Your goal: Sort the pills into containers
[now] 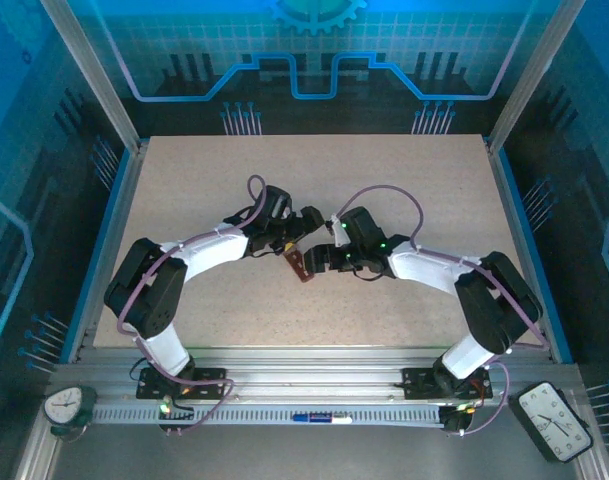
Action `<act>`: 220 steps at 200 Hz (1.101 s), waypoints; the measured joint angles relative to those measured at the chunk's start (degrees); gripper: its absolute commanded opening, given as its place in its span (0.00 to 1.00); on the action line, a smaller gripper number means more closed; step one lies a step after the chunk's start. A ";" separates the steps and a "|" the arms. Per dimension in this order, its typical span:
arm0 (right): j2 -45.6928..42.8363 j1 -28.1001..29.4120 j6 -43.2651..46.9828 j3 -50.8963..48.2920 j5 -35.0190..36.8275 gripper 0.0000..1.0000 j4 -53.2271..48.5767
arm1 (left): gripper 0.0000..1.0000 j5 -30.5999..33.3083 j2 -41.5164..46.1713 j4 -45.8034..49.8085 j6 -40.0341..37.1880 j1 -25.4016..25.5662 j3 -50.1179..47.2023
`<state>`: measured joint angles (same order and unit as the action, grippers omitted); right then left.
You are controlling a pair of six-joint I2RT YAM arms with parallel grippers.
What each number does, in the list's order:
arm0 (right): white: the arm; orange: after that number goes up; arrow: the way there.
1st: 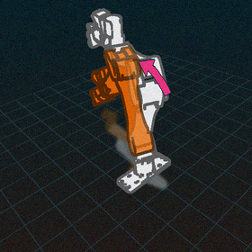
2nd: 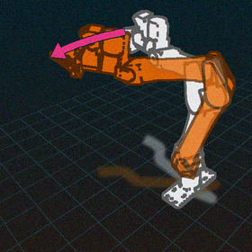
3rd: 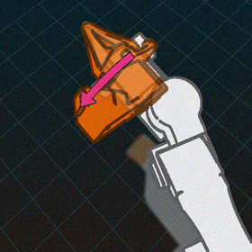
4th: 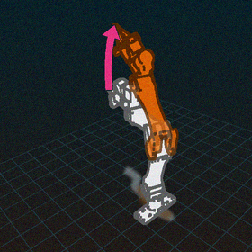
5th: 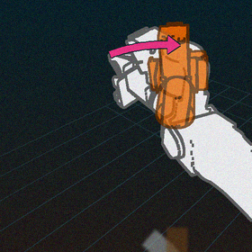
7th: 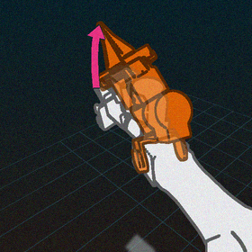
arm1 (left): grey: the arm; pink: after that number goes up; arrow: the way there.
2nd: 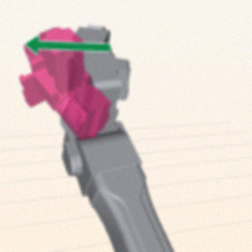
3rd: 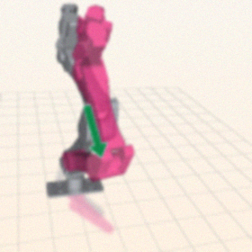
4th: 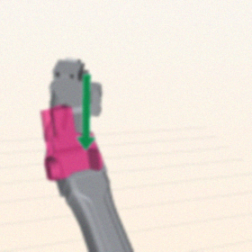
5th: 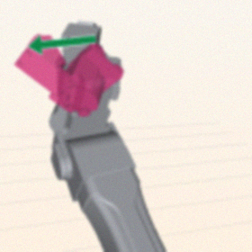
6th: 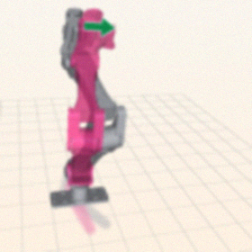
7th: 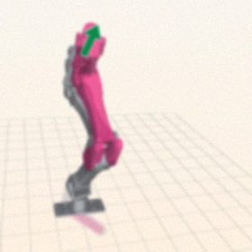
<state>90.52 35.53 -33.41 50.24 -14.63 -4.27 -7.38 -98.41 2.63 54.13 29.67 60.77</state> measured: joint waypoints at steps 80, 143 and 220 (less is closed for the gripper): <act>-12.74 -2.08 -3.06 -4.85 1.36 0.86 0.52 | 0.99 -0.66 -0.35 -0.74 0.24 0.13 2.21; -16.06 -4.11 -3.52 -7.52 2.16 0.86 0.39 | 0.99 -1.38 -2.86 -1.46 0.42 0.68 3.69; -11.87 -2.12 -1.46 -7.74 3.91 0.84 -0.92 | 0.99 -1.29 3.17 2.10 -1.88 -0.74 5.09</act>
<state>78.65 33.41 -34.87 42.50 -10.72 -5.19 -8.67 -95.24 4.73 52.25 28.93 65.87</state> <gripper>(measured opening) 0.846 0.990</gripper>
